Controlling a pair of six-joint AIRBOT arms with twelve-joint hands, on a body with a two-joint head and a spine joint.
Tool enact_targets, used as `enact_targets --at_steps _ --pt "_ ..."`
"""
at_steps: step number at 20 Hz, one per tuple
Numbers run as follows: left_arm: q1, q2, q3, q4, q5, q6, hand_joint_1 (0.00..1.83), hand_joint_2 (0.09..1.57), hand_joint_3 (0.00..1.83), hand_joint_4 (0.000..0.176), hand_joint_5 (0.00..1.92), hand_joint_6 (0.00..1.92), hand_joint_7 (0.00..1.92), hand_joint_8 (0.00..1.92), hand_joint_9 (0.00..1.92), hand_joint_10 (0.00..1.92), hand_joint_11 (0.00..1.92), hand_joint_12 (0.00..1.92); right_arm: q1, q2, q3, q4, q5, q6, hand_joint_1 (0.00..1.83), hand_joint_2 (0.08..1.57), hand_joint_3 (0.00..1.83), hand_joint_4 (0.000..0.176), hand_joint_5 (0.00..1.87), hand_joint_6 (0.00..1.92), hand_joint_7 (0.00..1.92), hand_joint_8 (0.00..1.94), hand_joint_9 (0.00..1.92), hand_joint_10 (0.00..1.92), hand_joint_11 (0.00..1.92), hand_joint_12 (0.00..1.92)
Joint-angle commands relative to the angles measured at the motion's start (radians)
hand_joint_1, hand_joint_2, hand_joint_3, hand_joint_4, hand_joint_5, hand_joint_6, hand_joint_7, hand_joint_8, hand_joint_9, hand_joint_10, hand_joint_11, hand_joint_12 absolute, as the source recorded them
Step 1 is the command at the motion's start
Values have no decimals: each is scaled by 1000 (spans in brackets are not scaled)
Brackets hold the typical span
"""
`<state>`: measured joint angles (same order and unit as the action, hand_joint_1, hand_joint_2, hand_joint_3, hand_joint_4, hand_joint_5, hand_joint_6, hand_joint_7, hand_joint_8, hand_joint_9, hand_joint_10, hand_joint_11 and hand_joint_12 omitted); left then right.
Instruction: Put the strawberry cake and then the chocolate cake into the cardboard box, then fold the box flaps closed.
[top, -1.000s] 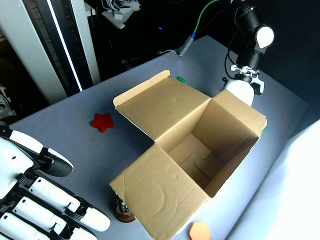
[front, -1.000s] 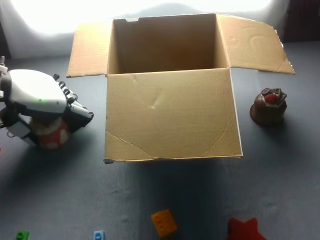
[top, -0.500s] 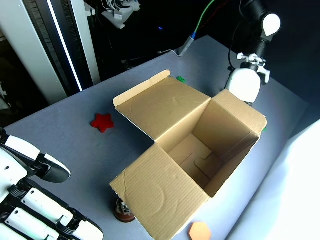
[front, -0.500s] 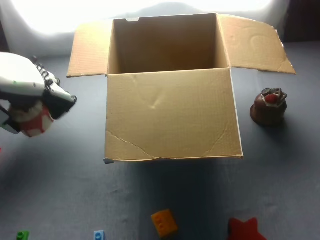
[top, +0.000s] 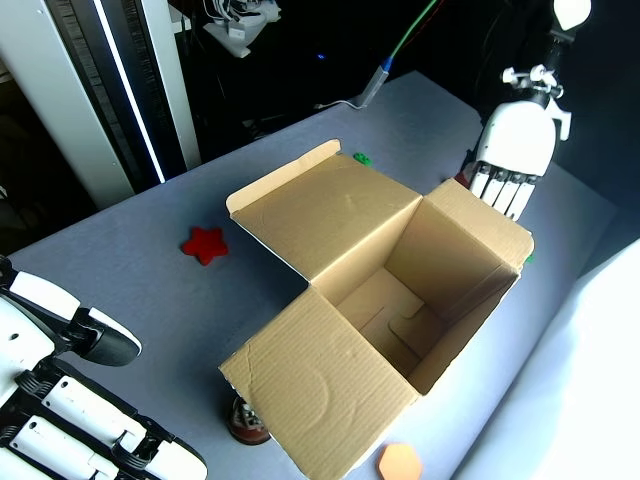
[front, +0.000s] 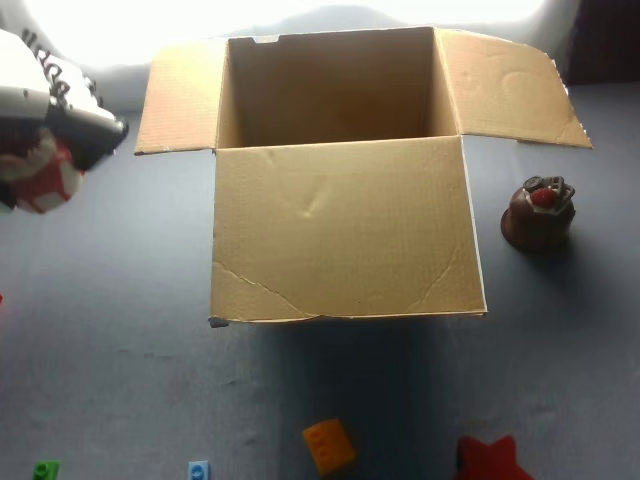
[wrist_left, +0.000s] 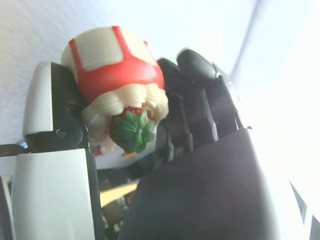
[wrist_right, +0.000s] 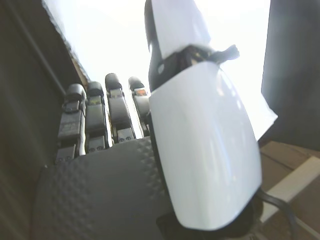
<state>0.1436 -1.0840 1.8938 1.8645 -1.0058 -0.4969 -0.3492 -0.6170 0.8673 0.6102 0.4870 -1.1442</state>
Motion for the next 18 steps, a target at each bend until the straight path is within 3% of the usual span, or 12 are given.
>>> enact_targets --at_steps 1,2,3,4,6,8,9,12,13,14,15,18 --pt "-22 15 8 -57 -1 -5 1441 1286 0 0 244 1664 536 1637 597 1661 294 1832 9 14 7 -12 114 1 1040 1046 7 11 25 10 79 11 24 10 0 0" --pt "-44 17 11 -42 -3 -16 1444 1277 0 0 261 1639 550 1615 621 1629 309 1812 9 14 7 -12 115 1 1042 1045 6 15 26 10 77 10 30 12 0 0" --pt "-63 20 14 -32 -3 -22 1327 1272 0 0 271 1616 631 1548 477 1558 307 1793 9 14 7 -12 115 1 1040 1046 6 15 29 11 78 9 33 13 0 0" --pt "-82 24 16 -22 -3 -27 1417 1269 3 0 269 1582 573 1587 595 1596 323 1784 9 14 7 -12 115 1 1068 1033 0 17 41 14 80 8 46 17 0 0" --pt "-120 33 16 2 -3 -32 1302 1267 2 0 305 1471 651 1526 439 1514 331 1781 10 14 7 -12 116 1 1029 1042 4 14 25 6 73 3 40 12 0 0" --pt "-150 38 15 24 -6 -37 1299 1269 1 0 290 1511 650 1531 428 1553 331 1809 10 14 7 -12 116 1 1062 1037 1 9 35 10 91 9 53 16 0 0" --pt "-171 40 15 42 -10 -41 1439 1282 3 0 258 1670 544 1608 597 1673 320 1902 10 14 7 -12 116 1 1070 1032 0 13 40 11 108 14 60 18 0 0" --pt "-226 37 17 85 -29 -52 1443 1282 1 0 279 1557 546 1611 601 1668 306 1876 10 14 7 -12 116 1 1061 1034 0 11 25 3 78 0 45 10 0 0" --pt "-248 34 18 101 -37 -54 1146 1337 5 15 481 1624 578 1637 447 1635 307 1864 10 14 7 -12 116 1 1055 1033 0 12 25 3 73 0 47 10 0 0" --pt "-265 31 19 116 -40 -58 1081 1354 4 26 517 1672 574 1630 401 1613 294 1838 10 14 7 -12 116 1 1054 1032 0 10 22 1 55 0 50 11 0 0" --pt "-281 25 22 129 -47 -63 1225 1348 3 0 491 1714 535 1641 541 1667 307 1830 10 14 7 -12 116 1 1052 1035 1 10 18 0 46 0 47 9 0 0" --pt "-330 9 25 159 -58 -70 1261 1349 1 0 482 1680 525 1677 575 1704 340 1869 10 14 7 -12 116 0 1016 1058 11 12 24 7 47 8 43 7 0 0"
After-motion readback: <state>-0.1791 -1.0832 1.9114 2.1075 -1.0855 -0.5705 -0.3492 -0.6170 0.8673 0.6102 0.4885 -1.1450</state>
